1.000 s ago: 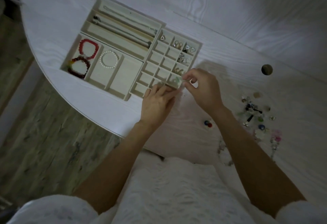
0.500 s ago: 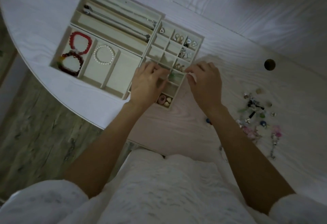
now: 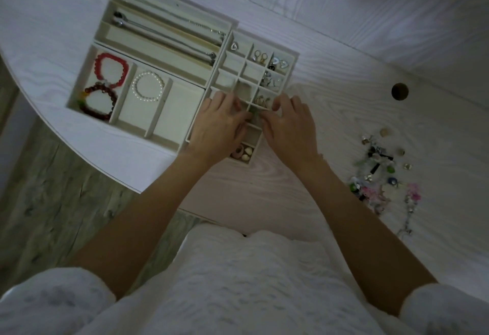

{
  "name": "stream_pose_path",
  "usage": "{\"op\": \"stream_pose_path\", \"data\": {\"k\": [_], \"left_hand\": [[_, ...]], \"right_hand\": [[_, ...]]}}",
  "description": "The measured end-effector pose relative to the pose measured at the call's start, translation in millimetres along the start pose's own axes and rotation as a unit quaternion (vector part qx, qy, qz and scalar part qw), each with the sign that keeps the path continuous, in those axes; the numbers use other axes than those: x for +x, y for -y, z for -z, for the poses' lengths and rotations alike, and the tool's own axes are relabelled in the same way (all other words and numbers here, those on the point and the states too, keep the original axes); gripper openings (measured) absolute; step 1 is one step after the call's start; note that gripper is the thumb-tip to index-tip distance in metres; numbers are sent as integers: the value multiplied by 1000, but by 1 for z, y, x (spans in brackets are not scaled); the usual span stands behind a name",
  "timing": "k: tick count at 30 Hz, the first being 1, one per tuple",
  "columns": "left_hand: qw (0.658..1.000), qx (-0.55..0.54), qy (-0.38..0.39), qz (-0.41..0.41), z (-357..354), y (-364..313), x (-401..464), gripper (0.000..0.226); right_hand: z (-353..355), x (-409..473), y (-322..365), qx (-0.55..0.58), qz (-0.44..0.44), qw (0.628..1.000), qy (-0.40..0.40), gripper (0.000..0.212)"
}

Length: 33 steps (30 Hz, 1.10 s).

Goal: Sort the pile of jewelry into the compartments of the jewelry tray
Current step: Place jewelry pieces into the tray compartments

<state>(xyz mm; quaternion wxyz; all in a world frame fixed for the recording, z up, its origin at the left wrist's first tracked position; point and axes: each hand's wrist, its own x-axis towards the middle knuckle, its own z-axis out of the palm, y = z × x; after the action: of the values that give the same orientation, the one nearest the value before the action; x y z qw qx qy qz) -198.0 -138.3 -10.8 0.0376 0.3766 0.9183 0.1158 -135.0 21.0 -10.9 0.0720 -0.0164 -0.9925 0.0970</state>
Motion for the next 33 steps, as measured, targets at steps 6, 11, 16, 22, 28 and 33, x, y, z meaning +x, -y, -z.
{"op": "stream_pose_path", "data": {"k": [6,11,16,22,28,33], "left_hand": [[1000,4,-3,-13,2,-1,-3,27],[999,10,-4,-31,3,-2,-2,30],[998,13,25,-53,0,-2,-1,38],[996,38,20,-73,0,-1,2,31],[999,-27,-23,-27,-12,-23,-15,24],[994,-80,30,65,-12,-45,-20,37]], "right_hand": [[1,-9,-1,-9,4,1000,-21,21],[-5,-11,3,-50,-17,999,15,19],[-4,-15,3,-28,-19,999,-2,16],[-4,-18,6,-10,-58,998,19,16],[27,-52,-10,135,-162,977,-22,22],[52,-116,-72,87,-323,942,-28,18]]}}
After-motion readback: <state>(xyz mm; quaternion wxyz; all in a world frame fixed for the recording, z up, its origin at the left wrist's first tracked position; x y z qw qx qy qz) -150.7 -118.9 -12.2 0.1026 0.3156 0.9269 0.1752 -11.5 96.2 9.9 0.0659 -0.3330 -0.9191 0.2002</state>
